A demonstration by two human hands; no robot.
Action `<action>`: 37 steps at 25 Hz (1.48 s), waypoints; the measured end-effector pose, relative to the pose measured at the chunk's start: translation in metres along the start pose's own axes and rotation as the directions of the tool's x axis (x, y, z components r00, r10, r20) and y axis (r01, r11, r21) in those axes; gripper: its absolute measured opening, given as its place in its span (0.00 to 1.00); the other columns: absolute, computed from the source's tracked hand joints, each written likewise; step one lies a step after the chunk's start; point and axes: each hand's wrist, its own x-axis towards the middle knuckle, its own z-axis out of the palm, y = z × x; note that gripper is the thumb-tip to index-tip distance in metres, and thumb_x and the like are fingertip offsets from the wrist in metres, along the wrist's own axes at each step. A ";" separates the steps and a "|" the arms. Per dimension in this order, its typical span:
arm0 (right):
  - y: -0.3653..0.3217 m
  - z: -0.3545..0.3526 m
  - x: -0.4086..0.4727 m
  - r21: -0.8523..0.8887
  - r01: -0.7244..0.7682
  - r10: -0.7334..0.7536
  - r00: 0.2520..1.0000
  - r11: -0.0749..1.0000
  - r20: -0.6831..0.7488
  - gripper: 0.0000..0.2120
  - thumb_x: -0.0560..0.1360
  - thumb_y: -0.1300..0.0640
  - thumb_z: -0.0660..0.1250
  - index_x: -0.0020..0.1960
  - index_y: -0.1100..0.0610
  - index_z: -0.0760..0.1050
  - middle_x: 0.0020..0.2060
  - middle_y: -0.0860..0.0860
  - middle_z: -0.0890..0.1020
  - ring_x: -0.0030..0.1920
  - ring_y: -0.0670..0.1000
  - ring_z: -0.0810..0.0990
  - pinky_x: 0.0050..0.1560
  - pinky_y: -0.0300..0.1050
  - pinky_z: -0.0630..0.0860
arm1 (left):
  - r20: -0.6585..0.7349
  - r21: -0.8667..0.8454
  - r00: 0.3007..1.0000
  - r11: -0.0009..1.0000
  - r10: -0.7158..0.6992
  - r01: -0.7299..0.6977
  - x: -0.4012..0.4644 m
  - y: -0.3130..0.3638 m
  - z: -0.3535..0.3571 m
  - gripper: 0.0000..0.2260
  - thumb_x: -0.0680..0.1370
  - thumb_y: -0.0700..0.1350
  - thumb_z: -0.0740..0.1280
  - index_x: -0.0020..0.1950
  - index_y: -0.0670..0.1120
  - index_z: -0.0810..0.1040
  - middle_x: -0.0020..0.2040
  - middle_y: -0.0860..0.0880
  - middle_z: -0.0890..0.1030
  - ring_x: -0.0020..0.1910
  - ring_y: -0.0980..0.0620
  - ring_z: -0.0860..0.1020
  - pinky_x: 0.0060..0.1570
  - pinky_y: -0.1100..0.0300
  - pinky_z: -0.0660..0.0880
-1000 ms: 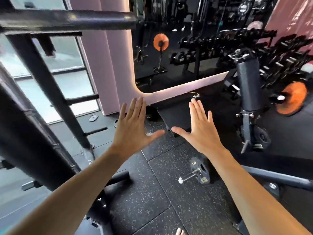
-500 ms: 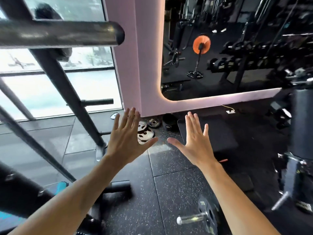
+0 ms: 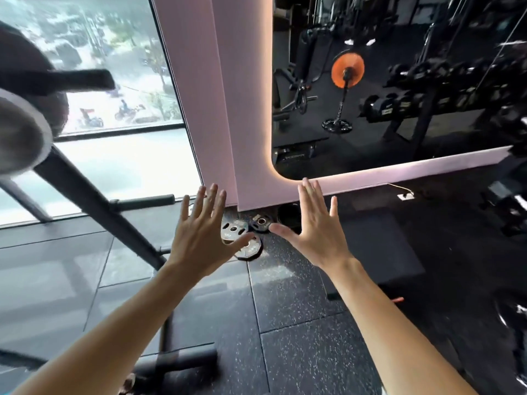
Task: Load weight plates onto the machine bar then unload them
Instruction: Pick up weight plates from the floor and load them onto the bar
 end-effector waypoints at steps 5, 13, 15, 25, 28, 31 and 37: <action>0.038 0.038 0.092 0.066 0.086 -0.090 0.994 0.994 0.059 0.55 0.68 0.18 0.41 0.82 0.56 0.47 0.82 0.49 0.46 0.80 0.48 0.37 0.77 0.66 0.45 | 0.058 0.041 0.994 0.995 -0.093 0.091 0.061 0.002 0.041 0.44 0.74 0.76 0.47 0.79 0.46 0.61 0.80 0.43 0.60 0.80 0.41 0.55 0.77 0.39 0.53; 0.147 0.092 0.239 0.194 0.140 -0.174 0.970 0.971 0.169 0.47 0.71 0.22 0.49 0.78 0.52 0.61 0.79 0.51 0.62 0.80 0.53 0.55 0.75 0.65 0.58 | 0.131 0.091 0.937 0.945 -0.324 0.314 0.199 0.024 0.120 0.37 0.72 0.68 0.55 0.69 0.43 0.75 0.64 0.42 0.78 0.64 0.41 0.76 0.68 0.39 0.67; 0.166 0.098 0.273 0.192 0.175 -0.214 0.955 0.966 0.203 0.46 0.72 0.23 0.49 0.77 0.53 0.63 0.77 0.51 0.66 0.79 0.54 0.59 0.74 0.63 0.62 | 0.128 0.085 0.923 0.932 -0.362 0.353 0.230 0.031 0.132 0.36 0.72 0.67 0.56 0.68 0.43 0.75 0.63 0.42 0.77 0.61 0.41 0.77 0.64 0.42 0.71; 0.132 0.194 0.437 0.288 0.238 -0.313 0.916 0.928 0.252 0.35 0.78 0.35 0.61 0.75 0.57 0.65 0.71 0.53 0.74 0.71 0.53 0.71 0.62 0.51 0.74 | 0.123 0.032 0.852 0.860 -0.508 0.508 0.334 -0.046 0.219 0.37 0.71 0.69 0.56 0.72 0.47 0.70 0.69 0.43 0.70 0.58 0.42 0.75 0.39 0.50 0.78; 0.114 0.237 0.490 0.288 0.175 -0.261 0.919 0.942 0.296 0.33 0.79 0.37 0.62 0.75 0.57 0.65 0.69 0.53 0.74 0.68 0.54 0.73 0.59 0.50 0.73 | 0.182 0.016 0.840 0.856 -0.511 0.517 0.375 -0.091 0.260 0.38 0.72 0.70 0.56 0.75 0.48 0.66 0.68 0.43 0.69 0.56 0.43 0.76 0.37 0.53 0.75; 0.102 0.281 0.537 0.283 0.101 -0.198 0.921 0.954 0.337 0.32 0.79 0.38 0.62 0.74 0.57 0.66 0.66 0.53 0.76 0.66 0.55 0.74 0.54 0.48 0.71 | 0.250 0.021 0.831 0.861 -0.497 0.509 0.412 -0.135 0.304 0.38 0.74 0.70 0.56 0.77 0.48 0.63 0.69 0.43 0.70 0.54 0.44 0.76 0.36 0.54 0.76; 0.082 0.427 0.611 0.257 -0.090 -0.037 0.893 0.962 0.448 0.32 0.78 0.38 0.62 0.75 0.56 0.63 0.71 0.53 0.72 0.68 0.55 0.72 0.54 0.48 0.69 | 0.410 0.050 0.733 0.816 -0.542 0.576 0.450 -0.205 0.442 0.38 0.74 0.69 0.49 0.75 0.45 0.66 0.67 0.44 0.73 0.57 0.45 0.75 0.43 0.53 0.75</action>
